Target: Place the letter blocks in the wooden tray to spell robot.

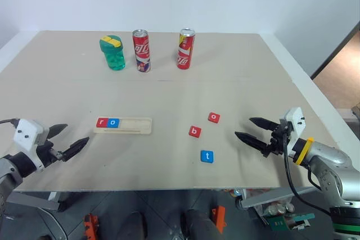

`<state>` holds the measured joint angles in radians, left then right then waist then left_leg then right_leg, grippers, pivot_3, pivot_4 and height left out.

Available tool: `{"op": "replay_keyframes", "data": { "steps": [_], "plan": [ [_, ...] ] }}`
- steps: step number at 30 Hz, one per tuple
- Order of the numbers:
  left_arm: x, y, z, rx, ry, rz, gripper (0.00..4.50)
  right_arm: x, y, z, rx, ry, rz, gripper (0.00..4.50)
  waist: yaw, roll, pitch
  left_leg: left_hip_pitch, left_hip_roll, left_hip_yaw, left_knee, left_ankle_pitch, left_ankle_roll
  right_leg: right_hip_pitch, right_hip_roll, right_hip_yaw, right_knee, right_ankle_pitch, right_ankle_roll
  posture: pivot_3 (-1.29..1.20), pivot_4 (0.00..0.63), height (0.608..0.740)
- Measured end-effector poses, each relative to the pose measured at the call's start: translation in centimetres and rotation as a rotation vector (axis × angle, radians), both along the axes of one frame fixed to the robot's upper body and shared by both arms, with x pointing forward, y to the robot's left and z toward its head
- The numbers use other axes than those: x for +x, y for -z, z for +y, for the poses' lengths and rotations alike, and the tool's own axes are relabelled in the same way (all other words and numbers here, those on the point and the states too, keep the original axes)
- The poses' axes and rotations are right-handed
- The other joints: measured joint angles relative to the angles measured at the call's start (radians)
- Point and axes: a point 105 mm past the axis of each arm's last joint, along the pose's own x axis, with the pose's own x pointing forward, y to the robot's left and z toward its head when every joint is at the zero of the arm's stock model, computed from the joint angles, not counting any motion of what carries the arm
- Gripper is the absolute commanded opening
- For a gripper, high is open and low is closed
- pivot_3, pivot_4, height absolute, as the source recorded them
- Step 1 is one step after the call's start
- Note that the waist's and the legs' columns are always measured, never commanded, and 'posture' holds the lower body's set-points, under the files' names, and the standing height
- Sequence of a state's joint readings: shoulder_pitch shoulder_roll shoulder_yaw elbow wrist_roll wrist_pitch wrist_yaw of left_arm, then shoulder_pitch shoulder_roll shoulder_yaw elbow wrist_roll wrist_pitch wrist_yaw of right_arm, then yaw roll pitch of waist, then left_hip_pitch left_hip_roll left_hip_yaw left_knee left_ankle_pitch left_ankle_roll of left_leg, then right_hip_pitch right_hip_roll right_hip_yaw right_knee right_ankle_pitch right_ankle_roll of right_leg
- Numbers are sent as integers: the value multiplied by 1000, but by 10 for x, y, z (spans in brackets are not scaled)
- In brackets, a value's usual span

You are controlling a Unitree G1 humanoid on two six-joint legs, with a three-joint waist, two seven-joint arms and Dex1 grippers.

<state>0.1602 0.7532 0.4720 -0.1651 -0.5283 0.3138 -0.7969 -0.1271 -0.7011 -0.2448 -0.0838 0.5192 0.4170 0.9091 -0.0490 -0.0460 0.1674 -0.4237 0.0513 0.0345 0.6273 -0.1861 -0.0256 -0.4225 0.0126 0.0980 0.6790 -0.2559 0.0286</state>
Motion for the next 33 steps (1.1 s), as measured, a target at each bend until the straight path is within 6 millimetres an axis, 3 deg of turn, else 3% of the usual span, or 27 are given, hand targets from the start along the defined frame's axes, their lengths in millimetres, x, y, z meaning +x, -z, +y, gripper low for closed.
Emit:
{"op": "replay_keyframes", "data": {
  "steps": [12,15,16,17,18,20,23,26,33],
  "plan": [
    [-4,-1,-6,44,103,31,4500,-1,-4,8,-67,-125,13,4464,0,0,1,1,0,2,0,0,0,-1,0,0,0,0,0,0,150,740],
    [2,-6,-10,127,175,9,4500,2,-5,14,-60,-145,14,4464,0,0,1,1,0,2,0,0,0,-1,0,0,1,1,-1,0,150,740],
    [8,-12,-14,161,215,-10,4500,4,-9,22,-52,-169,3,4464,0,0,1,1,1,2,1,1,0,-1,1,0,1,2,-2,0,150,740],
    [29,-32,-33,210,327,-89,4500,7,-18,49,-49,-267,-29,4464,3,1,2,0,1,2,1,3,3,-1,1,-1,1,4,-2,0,150,740],
    [32,-40,-39,241,369,-121,4500,4,-24,62,-49,-320,-55,4464,2,1,2,1,1,3,1,4,3,-1,0,0,1,5,-2,0,150,740],
    [50,-38,-49,283,471,-93,4500,6,-22,71,-48,-352,-51,4464,4,2,1,3,-1,3,1,4,3,2,0,0,1,4,0,0,150,740],
    [71,-36,-79,338,682,-38,4500,4,-21,112,-25,-498,-69,4464,4,0,2,-3,0,3,4,5,4,-1,2,0,1,6,2,0,150,740],
    [86,-29,-95,390,823,45,4500,5,-18,129,-38,-556,-71,4464,2,0,2,-7,-1,3,6,3,5,-3,2,1,1,7,8,0,150,740],
    [106,-26,-114,404,927,133,4500,22,-36,154,-33,-583,-151,4464,2,0,2,-17,0,-2,7,1,6,-13,3,-3,4,7,3,0,150,740]
  ]
}}
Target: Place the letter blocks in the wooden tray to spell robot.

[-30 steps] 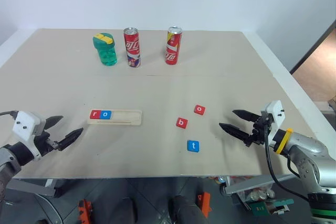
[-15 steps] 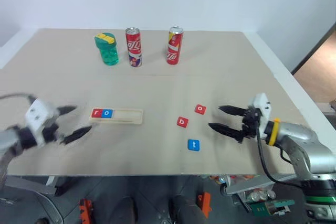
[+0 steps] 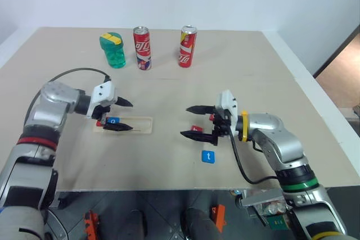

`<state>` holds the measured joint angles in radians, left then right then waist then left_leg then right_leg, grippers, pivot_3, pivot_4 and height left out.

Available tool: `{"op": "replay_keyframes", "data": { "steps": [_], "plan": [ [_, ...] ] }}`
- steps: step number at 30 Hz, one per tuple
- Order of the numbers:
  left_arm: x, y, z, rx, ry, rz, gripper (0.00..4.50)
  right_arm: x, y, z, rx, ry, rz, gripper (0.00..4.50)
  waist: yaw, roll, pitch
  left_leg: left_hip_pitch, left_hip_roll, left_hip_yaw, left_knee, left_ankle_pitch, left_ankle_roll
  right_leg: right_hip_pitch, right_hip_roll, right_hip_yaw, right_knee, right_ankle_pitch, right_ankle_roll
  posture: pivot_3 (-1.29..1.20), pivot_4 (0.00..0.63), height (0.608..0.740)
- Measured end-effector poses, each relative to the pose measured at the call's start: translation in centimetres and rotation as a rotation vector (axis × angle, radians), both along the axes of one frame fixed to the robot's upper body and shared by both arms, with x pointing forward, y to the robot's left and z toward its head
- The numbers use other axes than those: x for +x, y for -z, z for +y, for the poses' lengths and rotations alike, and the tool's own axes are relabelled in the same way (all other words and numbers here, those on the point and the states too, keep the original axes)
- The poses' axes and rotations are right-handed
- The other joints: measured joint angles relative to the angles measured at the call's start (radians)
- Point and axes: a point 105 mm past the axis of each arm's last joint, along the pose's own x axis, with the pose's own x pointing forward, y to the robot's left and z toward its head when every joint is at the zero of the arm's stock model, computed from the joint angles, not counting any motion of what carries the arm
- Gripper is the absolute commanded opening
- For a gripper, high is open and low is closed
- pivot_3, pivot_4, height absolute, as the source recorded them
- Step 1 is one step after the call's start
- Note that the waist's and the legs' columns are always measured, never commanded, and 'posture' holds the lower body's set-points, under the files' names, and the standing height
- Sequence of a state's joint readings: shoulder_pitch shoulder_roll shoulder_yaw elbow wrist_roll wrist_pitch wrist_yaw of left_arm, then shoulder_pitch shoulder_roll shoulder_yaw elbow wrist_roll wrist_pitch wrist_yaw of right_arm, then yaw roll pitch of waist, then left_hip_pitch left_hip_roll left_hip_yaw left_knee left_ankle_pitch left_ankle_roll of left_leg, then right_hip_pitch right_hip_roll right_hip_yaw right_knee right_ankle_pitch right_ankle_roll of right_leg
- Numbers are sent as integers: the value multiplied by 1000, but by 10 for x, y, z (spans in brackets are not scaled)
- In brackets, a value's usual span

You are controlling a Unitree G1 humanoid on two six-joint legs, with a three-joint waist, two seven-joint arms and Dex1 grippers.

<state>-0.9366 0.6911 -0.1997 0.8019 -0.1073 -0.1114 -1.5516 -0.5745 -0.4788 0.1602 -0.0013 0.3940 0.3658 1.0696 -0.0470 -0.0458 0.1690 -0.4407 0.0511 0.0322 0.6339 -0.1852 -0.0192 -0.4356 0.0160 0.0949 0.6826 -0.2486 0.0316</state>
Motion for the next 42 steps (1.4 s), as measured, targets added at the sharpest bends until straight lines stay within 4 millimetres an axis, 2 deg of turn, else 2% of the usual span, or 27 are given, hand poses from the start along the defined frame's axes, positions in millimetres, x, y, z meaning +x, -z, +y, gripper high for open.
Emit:
{"op": "replay_keyframes", "data": {
  "steps": [5,9,23,26,28,33,37,42],
  "plan": [
    [3,11,2,24,-1,58,4500,2,-2,2,-4,10,-23,4464,0,0,0,-1,0,-2,0,0,1,0,0,-2,0,0,0,0,150,740],
    [1,22,-1,54,22,93,4500,1,5,2,-7,19,-5,4464,0,0,0,-1,0,-4,2,0,0,1,0,-4,0,0,-1,0,150,740],
    [5,34,-1,100,15,100,4500,-1,13,10,-14,11,9,4464,-1,0,0,0,0,-6,3,1,0,2,0,-7,2,2,-2,0,150,740],
    [6,34,0,112,15,82,3626,-1,13,10,-15,11,9,4500,-2,0,0,1,1,-6,3,1,0,4,1,-7,2,2,-2,0,150,740],
    [6,34,1,111,14,74,3219,-1,13,10,-17,12,8,4500,-2,0,0,2,1,-6,3,1,0,4,1,-7,2,2,-2,0,150,740],
    [6,33,-2,104,16,68,3206,-2,13,10,-18,11,4,4500,-2,0,0,2,1,-7,3,2,-1,5,1,-7,2,2,-2,0,150,740],
    [-3,35,-14,103,66,77,3206,-2,14,7,-27,19,5,4500,-1,0,0,2,1,-7,3,1,-1,6,0,-7,2,2,-3,0,150,740],
    [-15,38,-51,99,78,71,3206,-1,14,5,-30,28,0,4500,2,0,0,2,0,-10,5,2,-1,9,-2,-10,2,1,-2,0,150,740]
  ]
}}
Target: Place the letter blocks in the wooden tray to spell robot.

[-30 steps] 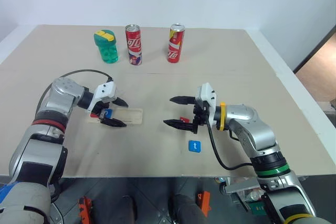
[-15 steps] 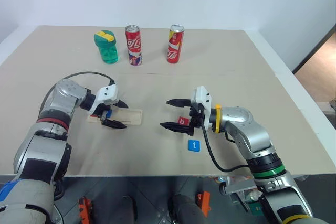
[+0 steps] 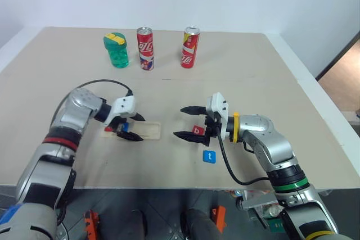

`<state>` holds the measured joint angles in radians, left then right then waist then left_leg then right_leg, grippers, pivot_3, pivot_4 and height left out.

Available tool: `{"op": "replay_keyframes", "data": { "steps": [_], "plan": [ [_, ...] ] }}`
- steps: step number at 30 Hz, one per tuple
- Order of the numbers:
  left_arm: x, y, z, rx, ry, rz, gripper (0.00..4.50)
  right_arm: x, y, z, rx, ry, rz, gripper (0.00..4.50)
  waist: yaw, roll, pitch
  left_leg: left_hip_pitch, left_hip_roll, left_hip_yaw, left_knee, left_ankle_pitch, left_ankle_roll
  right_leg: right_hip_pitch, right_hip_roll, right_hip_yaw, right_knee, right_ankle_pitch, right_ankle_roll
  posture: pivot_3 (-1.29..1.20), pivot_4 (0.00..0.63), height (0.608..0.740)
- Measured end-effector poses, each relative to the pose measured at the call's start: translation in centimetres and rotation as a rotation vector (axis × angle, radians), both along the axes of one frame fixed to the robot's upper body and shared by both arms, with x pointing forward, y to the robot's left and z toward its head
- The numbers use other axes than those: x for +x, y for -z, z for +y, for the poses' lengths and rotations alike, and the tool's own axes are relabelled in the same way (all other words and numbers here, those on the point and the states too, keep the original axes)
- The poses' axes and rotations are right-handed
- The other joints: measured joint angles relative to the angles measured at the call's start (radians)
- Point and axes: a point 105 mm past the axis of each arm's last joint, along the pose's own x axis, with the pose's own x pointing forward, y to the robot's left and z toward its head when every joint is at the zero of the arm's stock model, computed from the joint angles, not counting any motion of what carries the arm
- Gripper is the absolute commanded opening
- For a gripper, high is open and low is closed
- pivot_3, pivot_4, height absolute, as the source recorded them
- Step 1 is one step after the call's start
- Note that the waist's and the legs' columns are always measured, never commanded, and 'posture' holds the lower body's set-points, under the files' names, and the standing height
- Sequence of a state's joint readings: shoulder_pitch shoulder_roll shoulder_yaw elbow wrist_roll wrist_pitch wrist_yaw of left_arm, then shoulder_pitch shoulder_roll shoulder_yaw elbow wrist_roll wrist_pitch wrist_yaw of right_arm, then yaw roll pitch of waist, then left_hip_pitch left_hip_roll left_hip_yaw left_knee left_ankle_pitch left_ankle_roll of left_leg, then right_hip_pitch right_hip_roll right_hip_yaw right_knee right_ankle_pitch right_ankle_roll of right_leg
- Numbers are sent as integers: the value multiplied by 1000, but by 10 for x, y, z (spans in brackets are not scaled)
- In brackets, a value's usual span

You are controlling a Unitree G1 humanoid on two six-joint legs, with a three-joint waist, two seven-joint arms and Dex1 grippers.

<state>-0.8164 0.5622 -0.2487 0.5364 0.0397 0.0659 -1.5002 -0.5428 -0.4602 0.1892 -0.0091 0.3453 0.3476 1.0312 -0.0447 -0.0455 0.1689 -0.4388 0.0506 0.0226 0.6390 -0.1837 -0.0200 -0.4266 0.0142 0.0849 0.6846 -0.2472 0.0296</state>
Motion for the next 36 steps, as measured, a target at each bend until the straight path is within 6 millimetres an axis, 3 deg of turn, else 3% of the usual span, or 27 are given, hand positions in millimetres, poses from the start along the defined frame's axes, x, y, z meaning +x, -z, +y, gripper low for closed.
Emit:
{"op": "replay_keyframes", "data": {
  "steps": [2,5,11,19,21,22,28,33,36],
  "plan": [
    [-5,0,-8,4,-6,7,3206,0,0,0,-1,4,-4,4500,-1,0,0,0,0,0,0,0,0,1,0,0,0,0,0,0,150,740],
    [-17,4,-40,11,14,-3,3206,1,-1,-2,-5,12,-13,4500,0,0,0,2,0,-2,1,0,-1,2,0,-1,0,-3,5,0,150,740],
    [-15,6,-63,20,-36,3,3206,2,1,-4,-7,19,-14,4500,-1,2,-1,3,0,-4,1,2,1,3,1,-2,0,-2,5,0,150,740],
    [-15,5,-66,37,-43,1,3206,3,3,-9,-15,36,-14,4500,-1,2,-1,6,0,-4,1,2,1,6,1,-2,0,-2,5,0,150,740],
    [-15,5,-66,41,-43,1,4229,3,5,-10,-17,39,-9,4500,-1,2,-1,6,0,-4,1,2,1,6,1,-2,0,-2,5,0,150,740],
    [-15,5,-66,44,-46,5,4445,3,5,-10,-18,40,-9,4500,-1,2,-1,6,0,-4,1,2,1,6,1,-2,0,-2,5,0,150,740],
    [-14,0,-60,19,-66,41,4445,13,15,-22,-46,98,15,4500,-1,2,-1,6,0,-3,0,2,1,6,1,-1,0,-2,5,0,150,740],
    [-12,-25,-46,-112,-88,51,4445,21,24,-41,-76,154,42,4500,-2,2,0,5,0,-3,0,2,1,5,1,-1,0,-2,5,0,150,740],
    [-20,-64,-39,-336,-63,56,4445,24,29,-48,-95,174,54,4500,-4,3,0,5,0,-3,0,2,1,5,1,-1,0,-3,5,0,150,740]
  ]
}}
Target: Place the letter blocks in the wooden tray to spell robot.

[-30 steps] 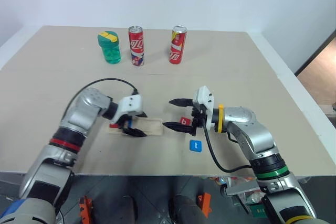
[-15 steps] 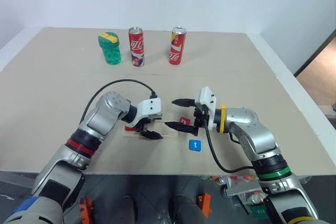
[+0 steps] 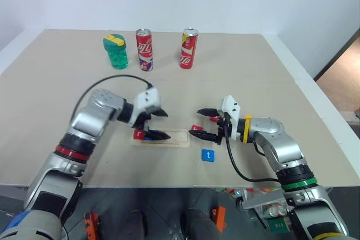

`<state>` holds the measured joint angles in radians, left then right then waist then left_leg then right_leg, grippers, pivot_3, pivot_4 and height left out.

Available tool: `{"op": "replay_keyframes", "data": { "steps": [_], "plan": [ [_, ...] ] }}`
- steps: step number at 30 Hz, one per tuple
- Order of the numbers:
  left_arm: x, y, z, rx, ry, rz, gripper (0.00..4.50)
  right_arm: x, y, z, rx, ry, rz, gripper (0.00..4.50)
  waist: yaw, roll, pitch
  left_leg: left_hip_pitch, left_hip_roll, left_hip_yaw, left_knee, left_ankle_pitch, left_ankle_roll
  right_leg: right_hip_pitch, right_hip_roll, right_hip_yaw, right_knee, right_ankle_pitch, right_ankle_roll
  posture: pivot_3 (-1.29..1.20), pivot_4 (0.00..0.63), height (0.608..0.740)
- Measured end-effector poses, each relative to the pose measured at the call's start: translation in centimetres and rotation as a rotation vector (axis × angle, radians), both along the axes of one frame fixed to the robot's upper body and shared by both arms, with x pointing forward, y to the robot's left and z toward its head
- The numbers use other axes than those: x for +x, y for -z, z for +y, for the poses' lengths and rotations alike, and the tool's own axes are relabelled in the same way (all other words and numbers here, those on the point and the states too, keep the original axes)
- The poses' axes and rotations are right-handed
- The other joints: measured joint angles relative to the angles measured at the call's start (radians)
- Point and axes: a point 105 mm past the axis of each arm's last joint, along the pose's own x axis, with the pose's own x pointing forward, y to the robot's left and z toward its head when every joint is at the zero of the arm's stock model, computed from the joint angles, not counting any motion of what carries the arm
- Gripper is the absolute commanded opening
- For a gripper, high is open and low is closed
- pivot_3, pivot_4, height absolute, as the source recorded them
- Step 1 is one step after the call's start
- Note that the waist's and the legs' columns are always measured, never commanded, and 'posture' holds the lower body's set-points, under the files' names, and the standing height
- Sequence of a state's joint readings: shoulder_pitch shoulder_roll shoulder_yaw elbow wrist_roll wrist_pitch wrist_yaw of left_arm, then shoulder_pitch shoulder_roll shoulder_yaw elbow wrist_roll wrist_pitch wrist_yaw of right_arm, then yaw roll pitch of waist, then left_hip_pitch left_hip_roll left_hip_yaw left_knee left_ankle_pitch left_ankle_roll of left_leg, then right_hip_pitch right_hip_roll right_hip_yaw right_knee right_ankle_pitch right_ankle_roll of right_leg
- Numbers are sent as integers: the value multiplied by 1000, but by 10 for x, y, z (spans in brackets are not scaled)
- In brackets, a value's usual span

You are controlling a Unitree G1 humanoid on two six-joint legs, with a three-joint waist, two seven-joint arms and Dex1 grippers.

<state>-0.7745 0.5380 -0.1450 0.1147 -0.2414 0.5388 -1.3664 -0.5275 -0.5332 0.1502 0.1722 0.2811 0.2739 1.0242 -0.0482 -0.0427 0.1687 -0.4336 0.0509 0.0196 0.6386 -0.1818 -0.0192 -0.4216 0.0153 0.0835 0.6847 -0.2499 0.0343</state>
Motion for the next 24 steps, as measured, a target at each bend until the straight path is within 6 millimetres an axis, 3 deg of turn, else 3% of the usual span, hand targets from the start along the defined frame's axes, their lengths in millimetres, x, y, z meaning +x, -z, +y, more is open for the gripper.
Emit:
{"op": "replay_keyframes", "data": {
  "steps": [2,4,9,15,24],
  "plan": [
    [-14,-11,7,-131,11,-19,4445,0,4,-3,-9,9,7,4500,-2,1,-1,2,0,1,-1,0,0,1,-1,1,0,-1,0,0,150,740],
    [-24,-2,13,-185,-14,2,4445,-1,7,-4,-14,13,12,4500,-2,1,-1,2,0,2,-2,0,0,1,-1,1,0,-1,-1,0,150,740],
    [-61,47,19,-240,-101,52,4445,-1,16,-7,-27,22,30,4500,1,1,0,3,0,2,-2,0,0,1,-2,2,0,0,-1,0,150,740],
    [-72,51,20,-261,-199,-31,4445,-1,20,-8,-41,30,35,4500,3,1,0,13,-1,5,-1,2,0,12,-3,2,-3,0,-4,0,150,740],
    [-71,51,23,-270,-331,-70,4500,0,31,-15,-62,52,45,1583,2,1,0,15,0,7,-2,2,0,12,-3,3,-3,-1,-4,0,150,740]
  ]
}}
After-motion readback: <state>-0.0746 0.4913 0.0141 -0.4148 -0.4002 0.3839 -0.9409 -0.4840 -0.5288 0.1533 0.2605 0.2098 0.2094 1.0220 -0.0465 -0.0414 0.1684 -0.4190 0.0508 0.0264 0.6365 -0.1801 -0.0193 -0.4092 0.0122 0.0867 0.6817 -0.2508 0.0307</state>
